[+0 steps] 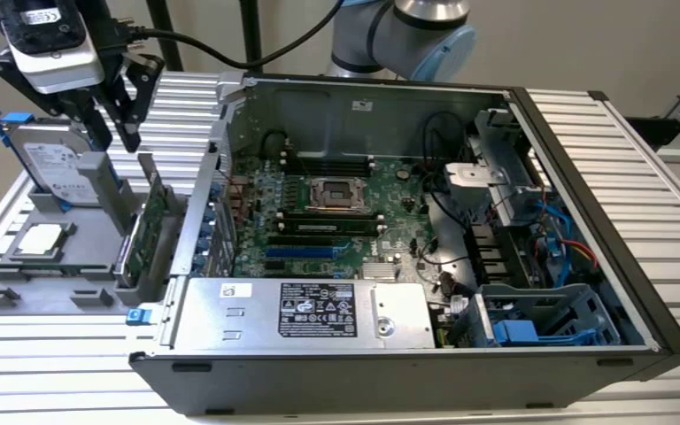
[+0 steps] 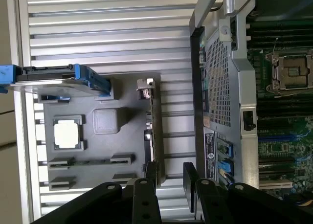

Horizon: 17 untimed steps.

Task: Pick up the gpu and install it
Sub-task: 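Reach for the gpu, then pick up the gpu and move the gpu toward the slot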

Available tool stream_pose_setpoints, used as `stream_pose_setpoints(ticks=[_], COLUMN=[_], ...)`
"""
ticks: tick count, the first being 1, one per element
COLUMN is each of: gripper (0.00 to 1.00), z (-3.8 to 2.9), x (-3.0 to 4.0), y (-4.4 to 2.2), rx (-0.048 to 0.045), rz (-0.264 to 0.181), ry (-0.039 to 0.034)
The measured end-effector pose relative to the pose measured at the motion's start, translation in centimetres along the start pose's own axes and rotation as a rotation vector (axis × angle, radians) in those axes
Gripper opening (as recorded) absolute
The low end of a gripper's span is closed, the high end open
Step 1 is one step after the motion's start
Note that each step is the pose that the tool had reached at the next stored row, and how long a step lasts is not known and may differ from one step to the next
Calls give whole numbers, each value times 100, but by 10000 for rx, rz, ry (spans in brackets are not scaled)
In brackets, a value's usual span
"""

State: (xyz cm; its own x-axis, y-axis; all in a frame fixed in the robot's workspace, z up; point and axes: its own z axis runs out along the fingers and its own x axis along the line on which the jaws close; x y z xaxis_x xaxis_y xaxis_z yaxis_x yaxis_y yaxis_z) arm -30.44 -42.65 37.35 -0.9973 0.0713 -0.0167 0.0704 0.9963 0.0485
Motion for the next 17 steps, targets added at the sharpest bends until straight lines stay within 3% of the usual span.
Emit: stream_pose_setpoints(ticks=[17], gripper=[0], z=[40], x=[0], y=[-9], rx=[0], rz=[0], ry=[0])
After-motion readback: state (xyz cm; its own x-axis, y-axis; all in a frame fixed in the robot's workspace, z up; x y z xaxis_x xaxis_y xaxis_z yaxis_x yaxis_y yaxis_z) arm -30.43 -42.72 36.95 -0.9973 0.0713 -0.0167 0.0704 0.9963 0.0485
